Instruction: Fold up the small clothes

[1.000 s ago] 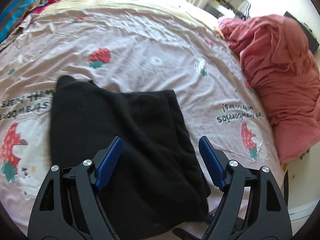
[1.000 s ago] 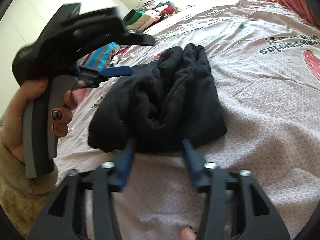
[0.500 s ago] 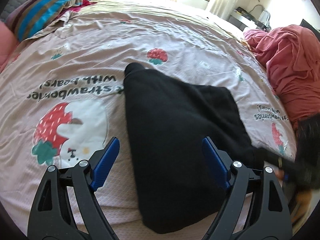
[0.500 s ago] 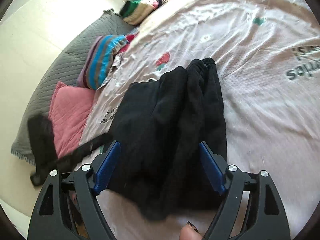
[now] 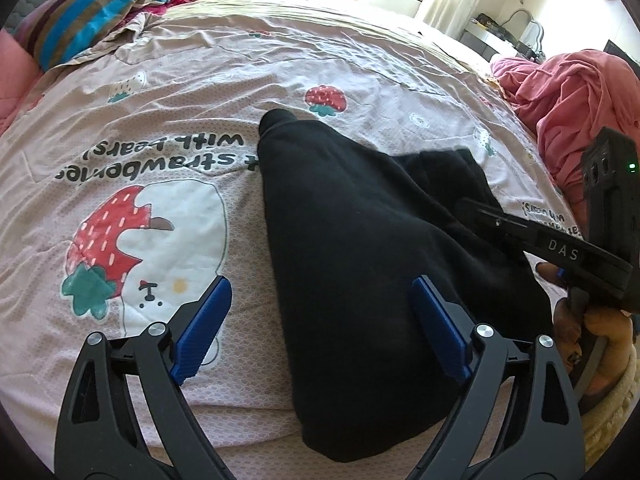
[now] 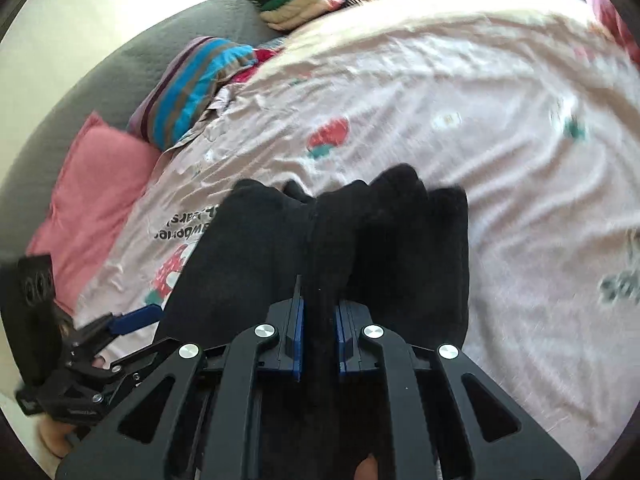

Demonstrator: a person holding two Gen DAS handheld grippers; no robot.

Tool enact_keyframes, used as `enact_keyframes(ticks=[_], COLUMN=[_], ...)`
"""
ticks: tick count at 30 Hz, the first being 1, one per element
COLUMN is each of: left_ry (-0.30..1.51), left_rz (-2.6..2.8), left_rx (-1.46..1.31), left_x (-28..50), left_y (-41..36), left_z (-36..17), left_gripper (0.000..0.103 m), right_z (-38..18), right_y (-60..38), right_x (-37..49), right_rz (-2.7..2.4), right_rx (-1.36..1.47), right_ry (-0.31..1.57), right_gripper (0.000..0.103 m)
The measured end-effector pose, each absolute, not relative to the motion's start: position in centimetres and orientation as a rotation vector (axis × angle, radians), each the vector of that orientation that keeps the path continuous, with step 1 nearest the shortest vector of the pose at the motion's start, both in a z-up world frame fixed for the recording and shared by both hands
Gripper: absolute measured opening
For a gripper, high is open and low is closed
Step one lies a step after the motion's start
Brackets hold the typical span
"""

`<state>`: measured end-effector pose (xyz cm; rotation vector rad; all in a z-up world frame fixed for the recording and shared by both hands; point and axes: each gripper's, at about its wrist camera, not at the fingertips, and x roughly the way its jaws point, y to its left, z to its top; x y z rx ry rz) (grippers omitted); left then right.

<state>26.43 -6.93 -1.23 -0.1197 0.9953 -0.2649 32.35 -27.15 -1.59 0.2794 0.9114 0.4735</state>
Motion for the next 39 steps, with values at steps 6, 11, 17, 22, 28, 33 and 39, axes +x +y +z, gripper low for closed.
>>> enact_keyframes(ticks=[6, 11, 17, 22, 28, 33, 39], left_ry=[0.983, 1.011, 1.029, 1.023, 1.016, 1.004, 0.973], left_rz=[-0.302, -0.317, -0.32, -0.317, -0.319, -0.321, -0.325], left_rx=[-0.109, -0.085, -0.103, -0.103, -0.115, -0.112, -0.108], left_x=[26.0, 25.8, 25.6, 25.3, 24.9, 24.2, 22.6], left_y=[-8.1, -9.2, -9.2, -9.1, -8.9, -8.8, -8.4], left_z=[-0.5, -1.3, -2.4, -2.3, -2.2, -2.0, -1.0], left_gripper=[0.084, 0.084, 0.086, 0.086, 0.086, 0.086, 0.086], right_z=[1.3, -2.0, -4.9, -4.2, -2.2, -0.6, 0.7], right_y=[-29.0, -31.3, -32.9, -33.6, -34.0, -33.2, -32.4], right_x=[31.5, 32.7, 32.5, 31.3, 28.2, 25.5, 21.7], right_rz=[0.466, 0.417, 0.39, 0.383, 0.422, 0.431, 0.375], right_rx=[0.213, 0.265, 0.374, 0.401, 0.431, 0.39, 0.292], right_ry=[0.817, 0.903, 0.95, 0.935, 0.876, 0.841, 0.785], right_gripper=[0.01, 0.01, 0.024, 0.036, 0.058, 0.065, 0.08])
